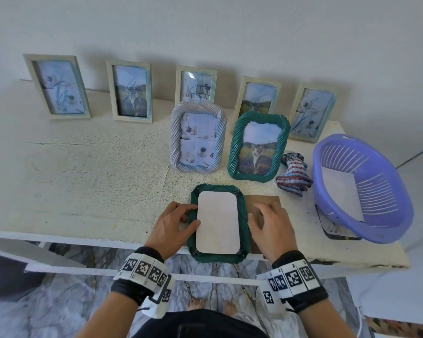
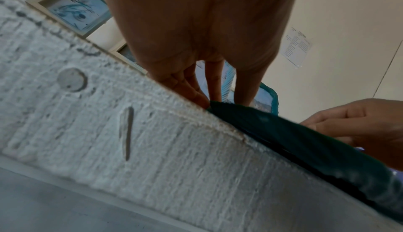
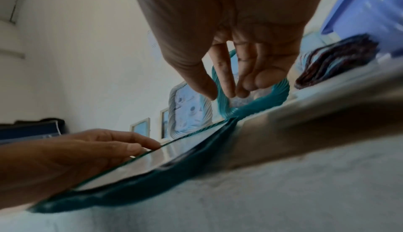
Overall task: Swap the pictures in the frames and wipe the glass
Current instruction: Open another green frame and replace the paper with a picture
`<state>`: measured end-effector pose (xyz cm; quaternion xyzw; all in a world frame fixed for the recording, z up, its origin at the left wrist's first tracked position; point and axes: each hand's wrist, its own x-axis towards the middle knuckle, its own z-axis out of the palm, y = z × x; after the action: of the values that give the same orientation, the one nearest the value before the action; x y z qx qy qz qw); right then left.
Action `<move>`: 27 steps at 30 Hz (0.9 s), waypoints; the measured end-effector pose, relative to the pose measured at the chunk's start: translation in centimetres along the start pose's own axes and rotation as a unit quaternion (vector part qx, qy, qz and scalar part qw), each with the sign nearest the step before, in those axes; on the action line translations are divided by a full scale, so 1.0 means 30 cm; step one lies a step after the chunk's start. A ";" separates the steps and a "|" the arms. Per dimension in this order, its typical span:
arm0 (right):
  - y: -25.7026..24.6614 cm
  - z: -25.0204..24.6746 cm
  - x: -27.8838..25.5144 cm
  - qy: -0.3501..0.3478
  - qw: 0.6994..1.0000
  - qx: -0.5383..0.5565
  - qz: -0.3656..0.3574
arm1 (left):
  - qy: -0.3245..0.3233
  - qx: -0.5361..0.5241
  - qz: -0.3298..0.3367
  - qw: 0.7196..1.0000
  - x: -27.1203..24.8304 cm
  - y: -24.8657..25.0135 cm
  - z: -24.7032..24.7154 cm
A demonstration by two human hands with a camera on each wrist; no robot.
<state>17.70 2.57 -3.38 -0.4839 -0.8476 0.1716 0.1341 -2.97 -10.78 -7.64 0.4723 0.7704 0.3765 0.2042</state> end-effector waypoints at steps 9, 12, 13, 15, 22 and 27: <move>0.077 -0.006 -0.014 -0.068 0.983 -0.075 0.155 | -0.006 -0.009 0.013 1.000 -0.007 -0.004 -0.002; 0.074 -0.027 -0.007 -0.044 0.984 -0.007 0.174 | -0.010 -0.011 0.015 1.000 -0.007 -0.009 -0.002; 0.066 -0.033 -0.008 -0.035 0.985 0.007 0.169 | -0.011 -0.012 0.016 1.000 -0.008 -0.011 -0.002; 0.034 -0.041 -0.011 -0.019 0.989 0.011 0.148 | -0.013 -0.009 0.018 1.000 -0.008 -0.015 -0.001; -0.141 0.020 -0.009 -0.059 0.996 -0.007 0.064 | -0.009 -0.013 0.028 0.999 -0.008 -0.025 -0.001; -0.201 0.092 -0.012 -0.065 0.997 -0.030 0.031 | -0.001 -0.008 0.046 0.999 -0.005 -0.031 0.002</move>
<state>12.13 -1.03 -3.37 -0.5019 -0.8437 0.1811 0.0588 -3.38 -11.14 -8.40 0.5055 0.7447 0.3914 0.1914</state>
